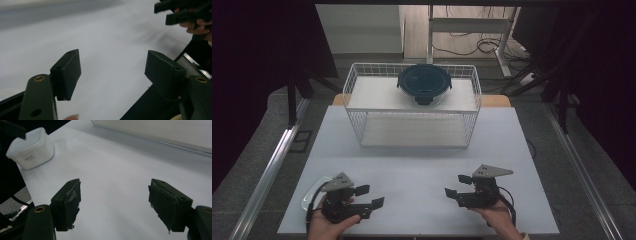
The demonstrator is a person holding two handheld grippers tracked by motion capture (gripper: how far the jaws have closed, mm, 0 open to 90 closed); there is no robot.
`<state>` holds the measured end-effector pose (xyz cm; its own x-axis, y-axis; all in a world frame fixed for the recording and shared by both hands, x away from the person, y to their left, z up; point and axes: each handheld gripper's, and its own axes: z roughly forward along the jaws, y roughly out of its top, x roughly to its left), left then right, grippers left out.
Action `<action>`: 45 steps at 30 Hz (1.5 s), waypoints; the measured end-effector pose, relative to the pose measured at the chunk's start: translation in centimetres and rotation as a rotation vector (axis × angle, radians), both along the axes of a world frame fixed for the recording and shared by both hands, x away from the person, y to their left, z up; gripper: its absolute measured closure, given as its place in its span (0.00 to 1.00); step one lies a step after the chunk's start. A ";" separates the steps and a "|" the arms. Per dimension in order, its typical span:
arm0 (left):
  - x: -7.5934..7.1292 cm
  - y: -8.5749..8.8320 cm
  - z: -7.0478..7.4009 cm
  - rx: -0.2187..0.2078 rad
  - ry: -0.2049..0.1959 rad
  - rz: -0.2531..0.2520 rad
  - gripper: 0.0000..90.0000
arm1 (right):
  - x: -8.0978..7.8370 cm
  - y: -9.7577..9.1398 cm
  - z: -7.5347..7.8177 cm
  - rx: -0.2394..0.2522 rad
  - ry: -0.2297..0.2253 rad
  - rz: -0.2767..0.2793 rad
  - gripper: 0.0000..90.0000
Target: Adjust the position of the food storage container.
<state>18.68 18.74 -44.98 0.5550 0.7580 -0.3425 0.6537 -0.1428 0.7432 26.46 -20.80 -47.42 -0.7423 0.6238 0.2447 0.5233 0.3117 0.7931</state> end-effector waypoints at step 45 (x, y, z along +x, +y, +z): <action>-5.6 15.4 -2.7 0.136 0.106 0.341 1.00 | -0.2 0.8 -0.4 -0.049 0.032 0.003 0.29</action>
